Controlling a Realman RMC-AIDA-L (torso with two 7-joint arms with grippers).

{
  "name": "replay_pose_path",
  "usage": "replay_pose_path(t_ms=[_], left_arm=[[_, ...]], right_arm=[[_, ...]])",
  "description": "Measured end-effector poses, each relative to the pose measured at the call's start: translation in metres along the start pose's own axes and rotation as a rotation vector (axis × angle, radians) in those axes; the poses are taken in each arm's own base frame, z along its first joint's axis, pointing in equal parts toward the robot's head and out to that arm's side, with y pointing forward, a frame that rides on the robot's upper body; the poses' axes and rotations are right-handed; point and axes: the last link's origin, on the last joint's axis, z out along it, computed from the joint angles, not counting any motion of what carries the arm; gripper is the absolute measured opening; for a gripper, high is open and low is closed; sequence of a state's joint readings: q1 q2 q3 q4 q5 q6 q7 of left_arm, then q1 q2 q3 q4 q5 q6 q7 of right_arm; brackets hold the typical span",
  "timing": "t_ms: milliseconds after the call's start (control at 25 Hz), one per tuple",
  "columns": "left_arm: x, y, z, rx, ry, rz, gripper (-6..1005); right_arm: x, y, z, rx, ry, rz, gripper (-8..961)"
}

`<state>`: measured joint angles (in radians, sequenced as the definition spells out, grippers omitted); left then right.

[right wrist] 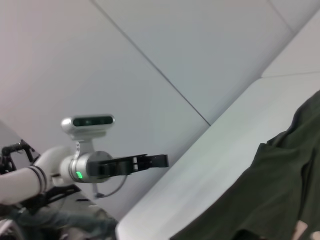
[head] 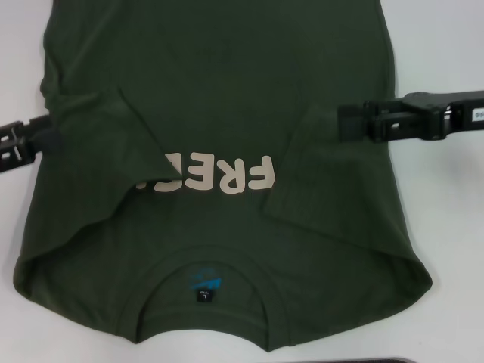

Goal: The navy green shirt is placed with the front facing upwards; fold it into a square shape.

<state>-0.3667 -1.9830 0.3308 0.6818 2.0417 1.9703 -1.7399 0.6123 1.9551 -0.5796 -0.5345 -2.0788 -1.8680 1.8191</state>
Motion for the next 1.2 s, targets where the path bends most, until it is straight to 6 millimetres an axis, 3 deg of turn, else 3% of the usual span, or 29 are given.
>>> replay_pose_path(t_ms=[400, 600, 840, 1200], left_arm=[[-0.009, 0.005, -0.018, 0.038, -0.015, -0.017, 793], [-0.007, 0.001, -0.032, 0.095, -0.018, -0.296, 792], [-0.021, -0.001, -0.041, 0.168, -0.091, -0.504, 791], [-0.038, -0.006, -0.053, 0.277, -0.196, -0.645, 783]], right_arm=[[0.011, -0.001, -0.004, 0.011, -0.064, 0.11, 845], [0.018, -0.005, -0.01, 0.046, -0.083, 0.196, 812], [0.022, -0.005, -0.025, 0.08, -0.128, 0.208, 789], [0.016, -0.006, -0.041, 0.146, -0.137, 0.214, 790]])
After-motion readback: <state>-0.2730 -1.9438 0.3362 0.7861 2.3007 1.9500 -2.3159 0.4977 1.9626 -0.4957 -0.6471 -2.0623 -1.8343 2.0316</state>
